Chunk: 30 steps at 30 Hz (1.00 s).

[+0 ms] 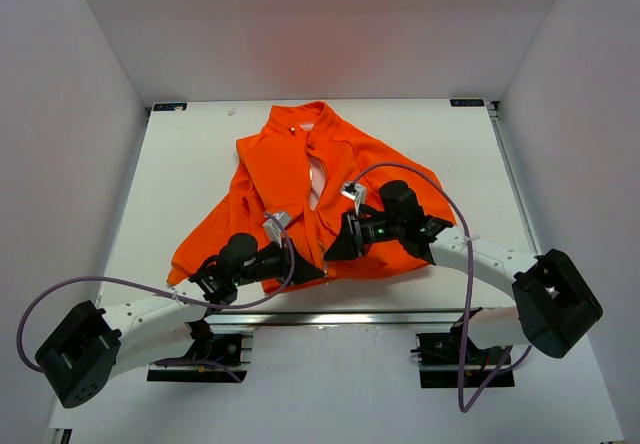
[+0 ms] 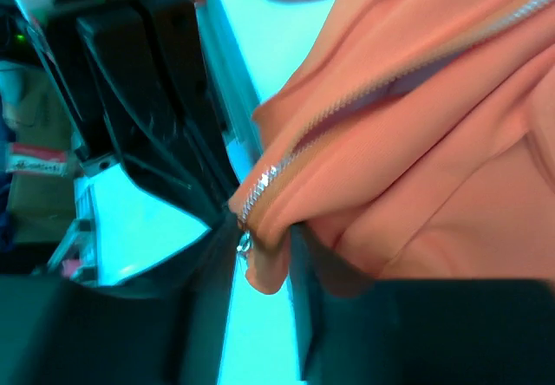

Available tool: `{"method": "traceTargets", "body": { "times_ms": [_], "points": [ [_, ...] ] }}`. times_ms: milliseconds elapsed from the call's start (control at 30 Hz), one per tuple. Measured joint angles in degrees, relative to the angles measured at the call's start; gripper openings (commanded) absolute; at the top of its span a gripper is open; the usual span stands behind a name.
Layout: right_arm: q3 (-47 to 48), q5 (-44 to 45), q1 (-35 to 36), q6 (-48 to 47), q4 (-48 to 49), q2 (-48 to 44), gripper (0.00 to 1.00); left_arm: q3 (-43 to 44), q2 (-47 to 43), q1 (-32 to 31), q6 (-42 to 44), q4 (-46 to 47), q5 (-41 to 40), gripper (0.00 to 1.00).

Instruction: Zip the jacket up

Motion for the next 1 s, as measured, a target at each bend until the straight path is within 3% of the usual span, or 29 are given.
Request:
{"method": "traceTargets", "body": {
  "times_ms": [33,100,133,167,400,567,800,1000],
  "points": [
    [-0.02,0.42,-0.13,0.22,0.35,-0.20,0.43,-0.02,0.42,-0.13,-0.39,-0.11,0.50,0.00],
    [-0.37,1.95,-0.35,0.31,0.46,-1.51,0.77,-0.02,1.25,-0.24,-1.40,0.24,1.05,0.00],
    [-0.90,2.91,-0.39,0.35,0.63,-2.93,0.88,-0.02,1.49,-0.26,-2.03,0.68,1.22,0.00],
    [-1.60,3.85,-0.42,0.37,0.66,-4.57,0.89,-0.02,1.66,-0.26,-2.62,1.22,1.42,0.00],
    [-8.13,9.70,-0.42,0.24,-0.92,-20.00,0.89,0.00,2.27,-0.33,-5.88,4.26,1.70,0.00],
    [-13.60,9.42,0.83,3.02,-1.27,-24.44,0.89,0.00,2.51,-0.33,-7.61,5.07,1.70,0.00],
    [-16.11,15.13,14.38,6.78,-2.34,-24.72,0.80,0.00,2.49,-0.33,-9.09,5.60,1.68,0.00],
    [-16.11,22.18,17.77,10.23,-0.50,-21.73,0.76,0.00,2.45,-0.33,-10.05,5.73,1.66,0.00]
  ]
}}
